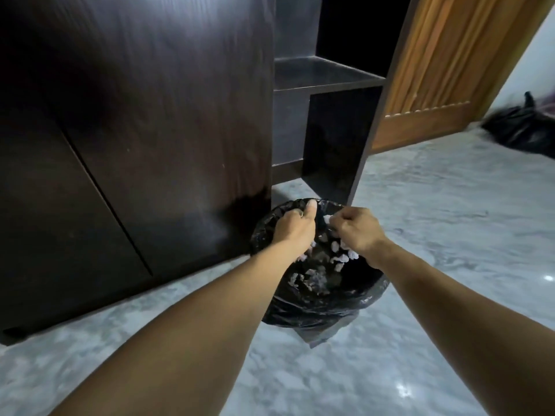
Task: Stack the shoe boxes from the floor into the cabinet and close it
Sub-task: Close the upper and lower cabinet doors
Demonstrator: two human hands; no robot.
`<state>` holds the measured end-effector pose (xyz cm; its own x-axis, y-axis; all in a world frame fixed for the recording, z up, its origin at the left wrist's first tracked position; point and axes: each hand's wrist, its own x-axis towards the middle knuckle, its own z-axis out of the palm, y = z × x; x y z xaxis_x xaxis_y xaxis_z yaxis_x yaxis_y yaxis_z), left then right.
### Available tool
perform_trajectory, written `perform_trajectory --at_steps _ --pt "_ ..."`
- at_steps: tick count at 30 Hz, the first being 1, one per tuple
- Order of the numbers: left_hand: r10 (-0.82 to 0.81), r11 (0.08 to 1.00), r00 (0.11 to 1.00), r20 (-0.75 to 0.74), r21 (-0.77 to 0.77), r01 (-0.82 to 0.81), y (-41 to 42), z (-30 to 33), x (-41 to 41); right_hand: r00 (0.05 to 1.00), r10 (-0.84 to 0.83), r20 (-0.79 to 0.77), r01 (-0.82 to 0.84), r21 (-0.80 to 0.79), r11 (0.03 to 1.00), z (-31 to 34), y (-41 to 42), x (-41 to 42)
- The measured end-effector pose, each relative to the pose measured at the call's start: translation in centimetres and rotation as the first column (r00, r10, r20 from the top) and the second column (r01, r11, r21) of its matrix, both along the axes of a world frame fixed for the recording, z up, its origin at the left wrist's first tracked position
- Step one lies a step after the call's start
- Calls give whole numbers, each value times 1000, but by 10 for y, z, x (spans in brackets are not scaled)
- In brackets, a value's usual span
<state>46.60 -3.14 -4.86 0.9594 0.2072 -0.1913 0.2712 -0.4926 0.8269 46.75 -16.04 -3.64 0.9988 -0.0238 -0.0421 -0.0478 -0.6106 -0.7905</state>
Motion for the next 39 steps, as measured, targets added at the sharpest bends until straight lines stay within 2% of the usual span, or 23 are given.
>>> perform_trajectory --at_steps 3,6,8,12,13,15,18,21,25,27,30,33,36,39 --pt "-25 999 998 -57 35 27 -1 -10 -2 1000 23 11 -22 -55 998 -4 -12 1" --pt "-40 997 999 11 60 40 5 -19 -4 1000 16 27 -12 -113 994 -11 -18 3" --pt "-12 1000 996 92 -8 13 10 -24 -4 999 6 39 -2 -101 995 -17 -19 1" --pt "52 990 989 138 -140 -33 16 -22 -13 995 -2 104 10 -72 997 -22 -14 -7" --pt "61 992 981 182 -120 -39 20 -19 -17 992 10 126 1 -88 996 -20 -11 -11" --pt "50 998 946 319 13 -57 33 -15 -27 980 47 191 -23 -126 992 -14 -1 -21" --pt "22 982 865 502 152 -114 66 -16 -46 961 140 238 -118 -103 988 -7 23 -36" --pt "-13 961 813 582 233 -151 108 -27 -70 934 248 255 -236 -77 969 -7 57 -50" --pt "-14 945 870 492 292 -150 172 -60 -105 890 344 299 -338 -73 938 -18 109 -67" --pt "2 927 913 408 341 -155 203 -81 -126 881 393 264 -378 -108 919 -34 136 -76" --pt "93 885 972 218 429 -181 245 -118 -155 864 475 167 -443 -198 875 -78 169 -87" --pt "151 857 988 27 495 -144 275 -151 -180 830 557 -20 -526 -355 773 -131 190 -99" --pt "144 830 987 -69 551 -82 296 -183 -199 780 605 -160 -606 -431 668 -178 198 -113" --pt "99 781 986 -131 625 4 310 -214 -208 769 606 -203 -609 -521 598 -210 205 -120"
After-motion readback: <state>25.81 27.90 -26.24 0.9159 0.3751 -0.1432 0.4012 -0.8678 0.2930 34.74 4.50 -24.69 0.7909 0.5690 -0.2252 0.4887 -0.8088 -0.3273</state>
